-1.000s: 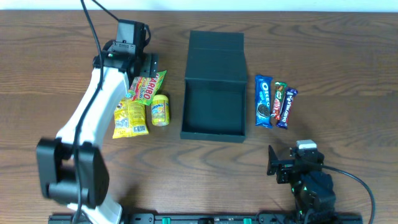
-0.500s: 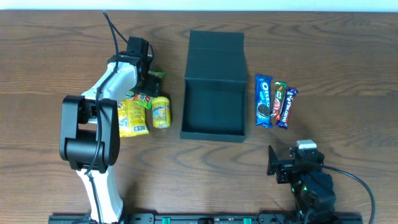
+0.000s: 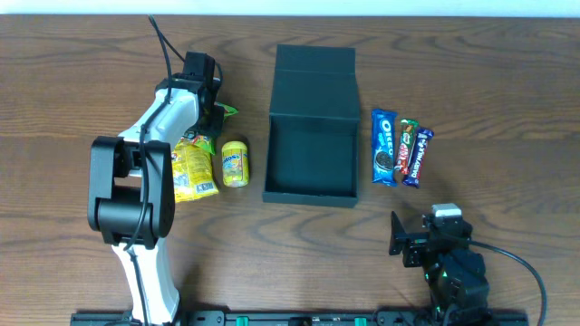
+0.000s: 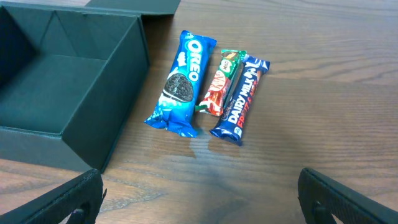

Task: Pack container
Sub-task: 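Grasp the green Haribo bag with the left gripper and lift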

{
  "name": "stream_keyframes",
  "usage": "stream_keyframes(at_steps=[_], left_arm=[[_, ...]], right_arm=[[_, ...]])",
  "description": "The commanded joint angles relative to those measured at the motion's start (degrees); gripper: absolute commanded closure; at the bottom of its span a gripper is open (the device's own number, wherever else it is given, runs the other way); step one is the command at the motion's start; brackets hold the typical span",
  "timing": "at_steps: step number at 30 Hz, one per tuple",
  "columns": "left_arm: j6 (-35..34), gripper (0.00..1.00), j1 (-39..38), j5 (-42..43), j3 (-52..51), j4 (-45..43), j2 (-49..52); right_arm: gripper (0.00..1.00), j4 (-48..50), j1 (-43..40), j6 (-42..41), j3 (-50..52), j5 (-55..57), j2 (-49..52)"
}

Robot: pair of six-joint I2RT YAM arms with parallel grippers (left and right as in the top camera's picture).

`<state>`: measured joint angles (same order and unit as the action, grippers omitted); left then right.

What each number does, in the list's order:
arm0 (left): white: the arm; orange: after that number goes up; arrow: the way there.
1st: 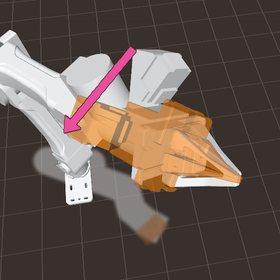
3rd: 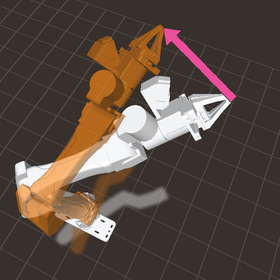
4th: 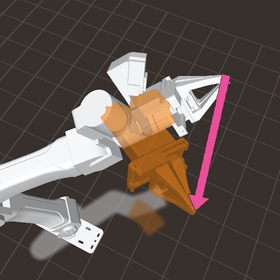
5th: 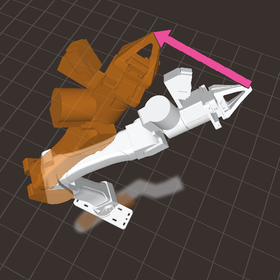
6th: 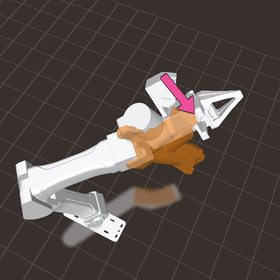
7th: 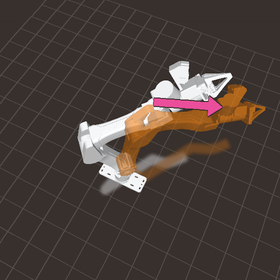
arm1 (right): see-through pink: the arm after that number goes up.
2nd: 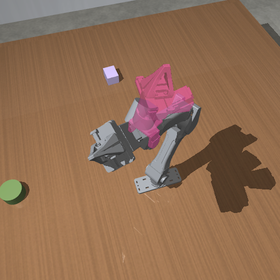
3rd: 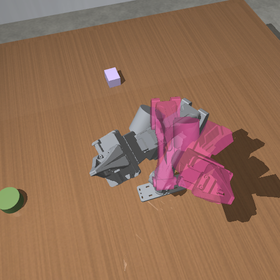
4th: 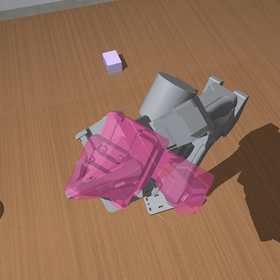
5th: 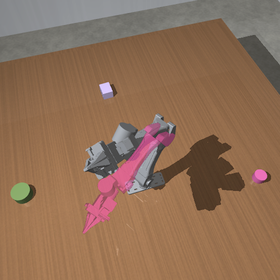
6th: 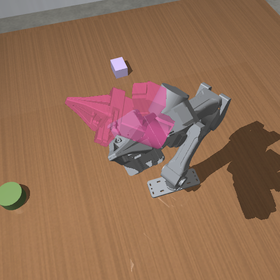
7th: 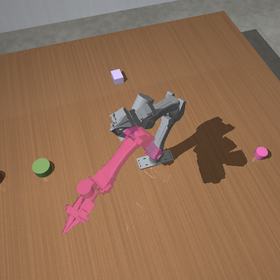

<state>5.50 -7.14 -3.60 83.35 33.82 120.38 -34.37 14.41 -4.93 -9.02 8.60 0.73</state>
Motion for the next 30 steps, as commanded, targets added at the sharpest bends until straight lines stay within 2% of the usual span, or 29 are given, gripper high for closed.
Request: stream_keyframes(at_steps=[1,6,9,12,14,15,16,17,20,23,27,30], left_arm=[[-0.8,0.63,0.5,-0.2,0.5,0.7,-1.3],[-0.8,0.63,-0.3,-2.5,2.0,0.8,-8.8],[-0.8,0.66,-1.7,-5.6,2.0,1.1,-13.8],[-0.9,0.73,-3.8,-5.7,2.0,2.4,-18.4],[-1.5,0.73,-5.4,-5.8,2.0,3.2,-20.4],[-1.4,0.66,-6.1,-6.1,2.0,3.8,-21.2],[-1.5,0.51,-6.5,-7.0,2.0,4.3,-21.4],[-1.9,0.47,-6.5,-7.7,1.9,5.0,-21.3],[-2.9,0.43,-4.8,-7.4,1.1,5.9,-19.4],[-3.0,0.34,-2.5,-5.0,0.4,6.3,-16.4],[-2.8,0.33,-0.2,0.6,0.3,6.4,-10.1],[-1.5,0.23,-0.2,0.7,0.3,6.3,-5.7]], right_arm=[[0.01,0.2,-0.5,0.7,0.1,0.2,-0.3],[0.01,0.2,-0.5,0.7,0.1,0.2,-0.3],[0.01,0.2,-0.5,0.7,0.1,0.2,-0.3],[0.01,0.2,-0.5,0.7,0.1,0.2,-0.3],[0.01,0.2,-0.5,0.7,0.1,0.2,-0.3],[0.01,0.2,-0.5,0.7,0.1,0.2,-0.3],[0.01,0.2,-0.5,0.7,0.1,0.2,-0.3],[0.01,0.2,-0.5,0.7,0.1,0.2,-0.3],[0.01,0.2,-0.5,0.7,0.1,0.2,-0.3],[0.01,0.2,-0.5,0.7,0.1,0.2,-0.3],[0.01,0.2,-0.5,0.7,0.1,0.2,-0.3],[0.01,0.2,-0.5,0.7,0.1,0.2,-0.3]])
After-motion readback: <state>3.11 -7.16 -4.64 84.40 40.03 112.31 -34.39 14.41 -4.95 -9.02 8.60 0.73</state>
